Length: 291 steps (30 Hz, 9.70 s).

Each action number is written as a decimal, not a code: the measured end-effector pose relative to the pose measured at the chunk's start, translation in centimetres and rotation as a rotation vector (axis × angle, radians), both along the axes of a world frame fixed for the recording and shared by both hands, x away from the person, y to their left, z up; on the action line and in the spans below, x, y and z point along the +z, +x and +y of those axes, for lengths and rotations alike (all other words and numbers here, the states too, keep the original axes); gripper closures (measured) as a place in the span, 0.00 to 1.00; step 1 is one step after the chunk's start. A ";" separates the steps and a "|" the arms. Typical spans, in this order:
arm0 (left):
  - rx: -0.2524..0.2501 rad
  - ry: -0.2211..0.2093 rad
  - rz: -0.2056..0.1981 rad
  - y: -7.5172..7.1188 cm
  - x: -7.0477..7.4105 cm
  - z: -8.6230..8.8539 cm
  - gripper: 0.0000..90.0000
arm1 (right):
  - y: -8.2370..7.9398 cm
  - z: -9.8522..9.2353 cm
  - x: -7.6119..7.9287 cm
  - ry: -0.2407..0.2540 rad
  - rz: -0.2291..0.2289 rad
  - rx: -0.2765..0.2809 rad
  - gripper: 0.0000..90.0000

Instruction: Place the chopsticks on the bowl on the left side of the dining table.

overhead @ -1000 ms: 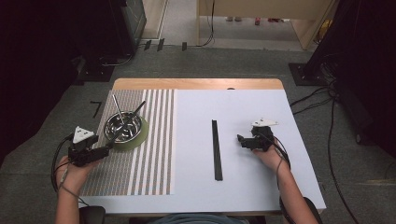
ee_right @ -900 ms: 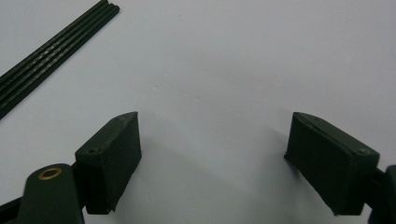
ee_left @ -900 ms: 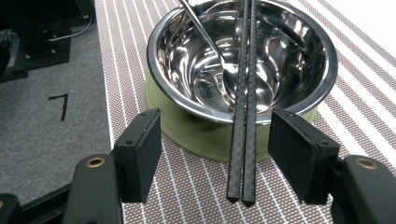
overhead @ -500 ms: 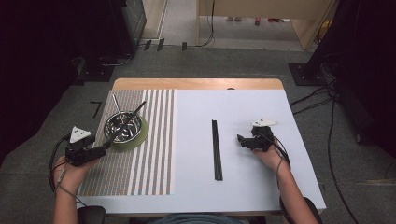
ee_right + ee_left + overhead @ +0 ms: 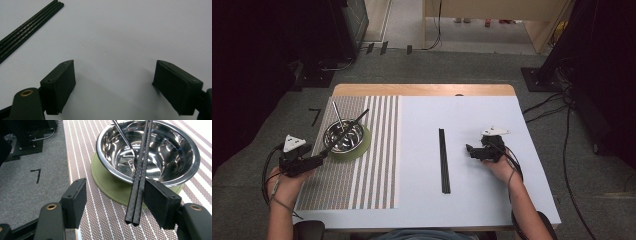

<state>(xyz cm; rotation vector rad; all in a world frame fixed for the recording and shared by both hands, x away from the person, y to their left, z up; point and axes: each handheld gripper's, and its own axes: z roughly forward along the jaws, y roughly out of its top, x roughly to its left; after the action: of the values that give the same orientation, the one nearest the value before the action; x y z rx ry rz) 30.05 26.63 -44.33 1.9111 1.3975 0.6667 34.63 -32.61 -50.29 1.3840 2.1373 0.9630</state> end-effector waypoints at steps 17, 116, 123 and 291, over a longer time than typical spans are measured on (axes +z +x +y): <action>0.054 -0.009 0.004 0.3 0.0 0.5 0.41 | 0.0 0.0 0.0 -0.001 0.000 0.000 0.19; 0.068 -0.080 0.021 6.9 3.5 -4.2 0.74 | 0.0 0.0 0.0 0.000 0.000 0.000 0.19; 0.056 -0.084 0.012 7.6 3.5 -5.0 0.92 | 0.0 0.0 0.0 0.000 0.000 0.000 0.19; 0.041 -0.079 0.141 5.2 0.9 -4.5 1.00 | 0.0 0.0 0.0 -0.001 0.001 0.001 0.19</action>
<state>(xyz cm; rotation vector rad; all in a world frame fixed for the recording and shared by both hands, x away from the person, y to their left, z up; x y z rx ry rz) 35.28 22.13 -43.47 1.9033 1.5305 0.4962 34.64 -32.63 -50.29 1.3833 2.1386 0.9615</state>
